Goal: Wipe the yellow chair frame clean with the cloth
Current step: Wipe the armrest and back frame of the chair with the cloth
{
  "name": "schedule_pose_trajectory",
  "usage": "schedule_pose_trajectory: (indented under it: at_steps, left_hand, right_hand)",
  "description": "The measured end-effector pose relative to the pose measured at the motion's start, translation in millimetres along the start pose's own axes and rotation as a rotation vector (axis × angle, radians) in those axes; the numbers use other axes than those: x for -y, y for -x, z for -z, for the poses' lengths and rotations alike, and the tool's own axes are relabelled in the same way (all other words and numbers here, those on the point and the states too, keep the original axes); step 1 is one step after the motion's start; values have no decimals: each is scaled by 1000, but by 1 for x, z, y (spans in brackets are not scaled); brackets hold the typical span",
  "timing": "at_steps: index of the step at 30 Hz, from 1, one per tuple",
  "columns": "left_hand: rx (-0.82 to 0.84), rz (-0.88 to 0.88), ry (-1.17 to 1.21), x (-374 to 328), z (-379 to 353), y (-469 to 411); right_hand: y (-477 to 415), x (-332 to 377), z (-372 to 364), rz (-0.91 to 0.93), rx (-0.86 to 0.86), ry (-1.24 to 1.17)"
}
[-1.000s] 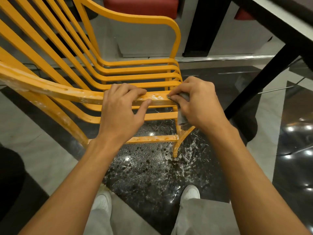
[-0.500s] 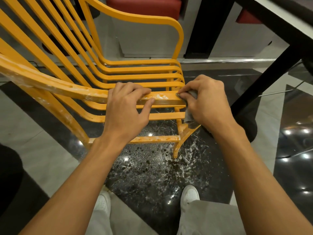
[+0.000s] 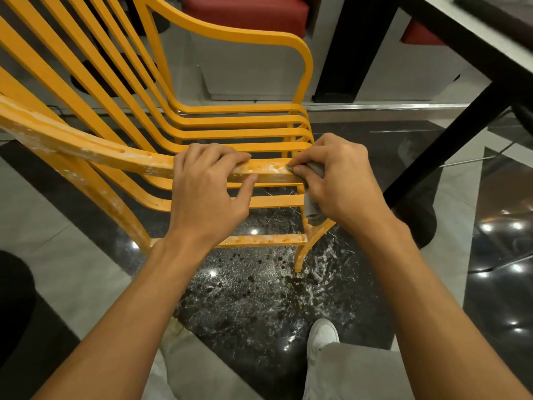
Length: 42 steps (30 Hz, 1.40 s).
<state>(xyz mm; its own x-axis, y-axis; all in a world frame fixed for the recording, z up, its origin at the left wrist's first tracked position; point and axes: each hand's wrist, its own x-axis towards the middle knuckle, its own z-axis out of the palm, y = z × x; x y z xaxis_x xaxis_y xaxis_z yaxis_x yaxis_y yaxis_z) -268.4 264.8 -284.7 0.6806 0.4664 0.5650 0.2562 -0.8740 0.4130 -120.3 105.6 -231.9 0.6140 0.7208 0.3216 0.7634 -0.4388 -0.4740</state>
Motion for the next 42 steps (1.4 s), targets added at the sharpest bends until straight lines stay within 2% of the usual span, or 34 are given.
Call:
schedule_pose_trajectory:
  at_steps: [2, 6, 9, 11, 16, 21, 26, 31, 36, 39, 42]
  left_hand:
    - [-3, 4, 2, 4, 2, 0]
    - [-10, 6, 12, 6, 2, 0]
    - [-10, 12, 22, 7, 2, 0]
    - [-8, 24, 34, 7, 2, 0]
    - [-14, 40, 50, 7, 3, 0]
    - [-7, 49, 48, 7, 4, 0]
    - [1, 50, 80, 7, 5, 0]
    - [4, 45, 59, 9, 7, 2]
    - [-12, 56, 31, 11, 8, 1]
    - [-12, 51, 19, 11, 8, 1]
    - [-10, 54, 22, 11, 9, 0]
  right_hand:
    - [-2, -4, 5, -34, 23, -30]
    - [-3, 1, -3, -32, -49, 30]
    - [-3, 2, -4, 23, 13, -8]
    - [-5, -3, 3, -2, 54, -43]
    - [-4, 3, -4, -9, -41, -7]
    - [-5, 6, 0, 9, 58, -27]
    - [-4, 13, -8, -3, -46, 35]
    - [-8, 9, -3, -2, 72, -22]
    - [-7, 12, -13, -10, -35, 1]
    - [-7, 15, -14, 29, 29, -45]
    - [-11, 11, -3, -50, 64, -55]
